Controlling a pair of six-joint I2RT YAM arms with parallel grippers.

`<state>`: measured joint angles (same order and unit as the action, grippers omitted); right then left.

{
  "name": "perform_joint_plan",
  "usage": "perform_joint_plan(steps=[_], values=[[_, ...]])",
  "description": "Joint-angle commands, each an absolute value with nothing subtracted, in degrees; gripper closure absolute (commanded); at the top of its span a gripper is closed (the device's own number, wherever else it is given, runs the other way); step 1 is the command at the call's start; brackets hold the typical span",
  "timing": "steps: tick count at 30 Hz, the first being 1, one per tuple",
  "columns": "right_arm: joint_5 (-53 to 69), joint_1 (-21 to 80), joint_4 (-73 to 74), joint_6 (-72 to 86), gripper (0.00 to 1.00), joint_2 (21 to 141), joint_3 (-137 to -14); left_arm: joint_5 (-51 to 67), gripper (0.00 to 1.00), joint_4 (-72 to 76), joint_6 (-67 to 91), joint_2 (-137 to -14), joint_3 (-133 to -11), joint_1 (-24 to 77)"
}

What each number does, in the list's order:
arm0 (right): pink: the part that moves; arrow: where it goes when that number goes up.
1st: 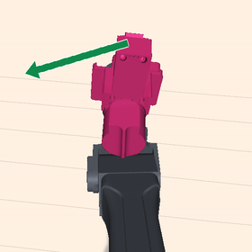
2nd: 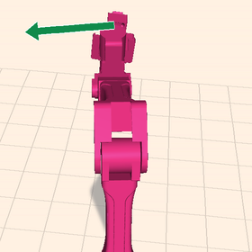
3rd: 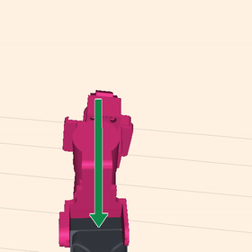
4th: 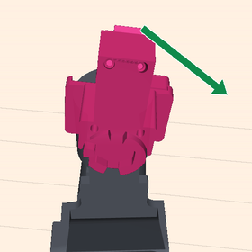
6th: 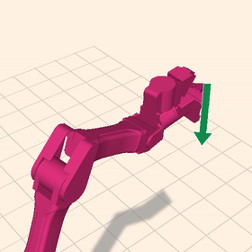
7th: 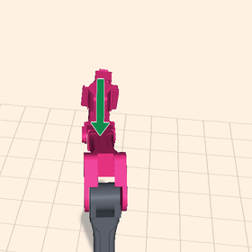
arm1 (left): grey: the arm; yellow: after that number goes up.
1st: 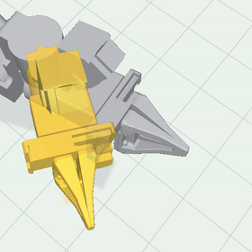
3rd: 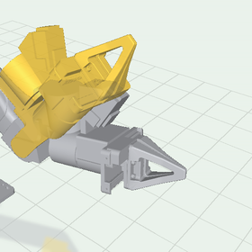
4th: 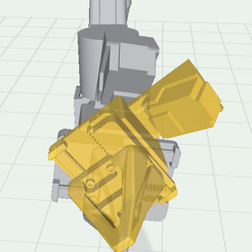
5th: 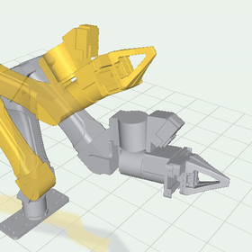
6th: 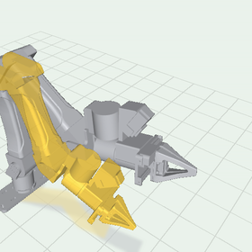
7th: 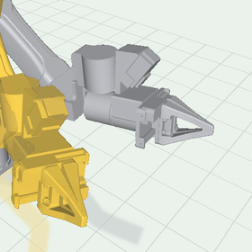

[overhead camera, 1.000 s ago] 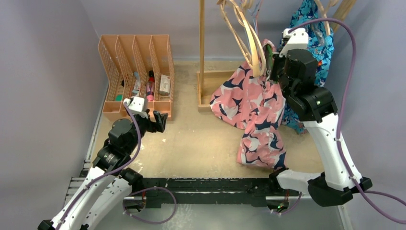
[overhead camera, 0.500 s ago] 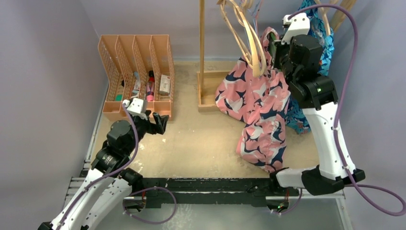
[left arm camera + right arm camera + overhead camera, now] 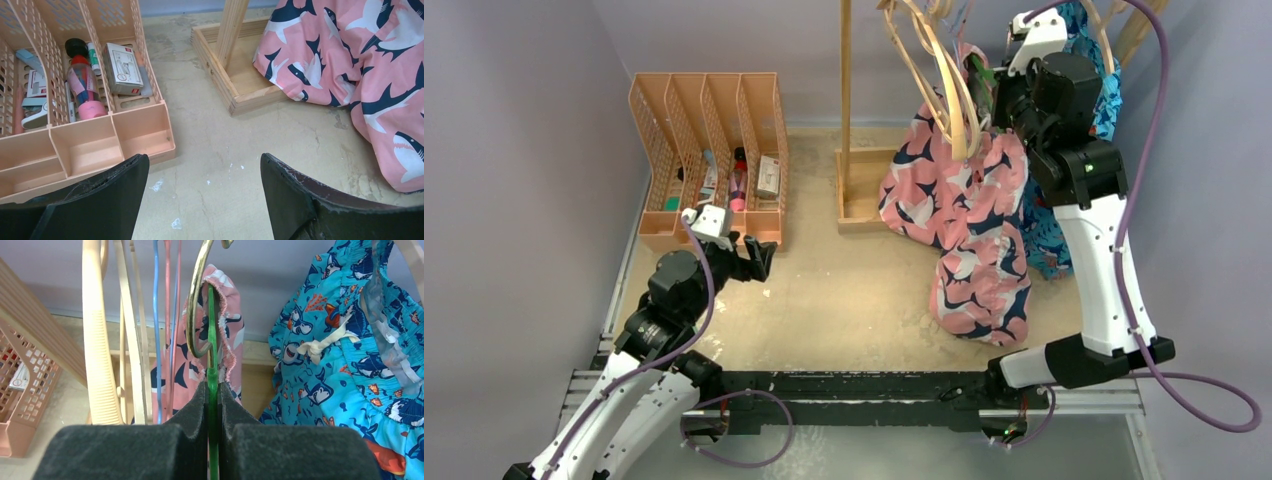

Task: Place the shorts on the hanger

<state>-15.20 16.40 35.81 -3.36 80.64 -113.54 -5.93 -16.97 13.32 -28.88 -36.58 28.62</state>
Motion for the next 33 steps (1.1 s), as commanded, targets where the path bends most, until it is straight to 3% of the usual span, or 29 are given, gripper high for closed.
perform_joint_plan(steps=[1,15,23,33], values=[[-11.9,14.9,29.6,-3.6,1.0,80.1,-115.7,-5.3,0.19,-15.4,12.5,-28.7,-36.8,28.5],[-1.8,7.5,30.4,-4.8,1.0,84.5,-127.1,-5.6,0.19,-15.7,12.5,-28.9,-36.8,28.5],[10.6,0.5,30.7,-2.5,1.0,89.7,-134.8,-5.5,0.19,-15.8,12.3,-28.7,-36.8,28.5],[16.9,-1.7,23.9,-0.6,1.0,93.7,-134.5,-4.4,0.19,-15.6,12.3,-28.6,-36.8,28.5]])
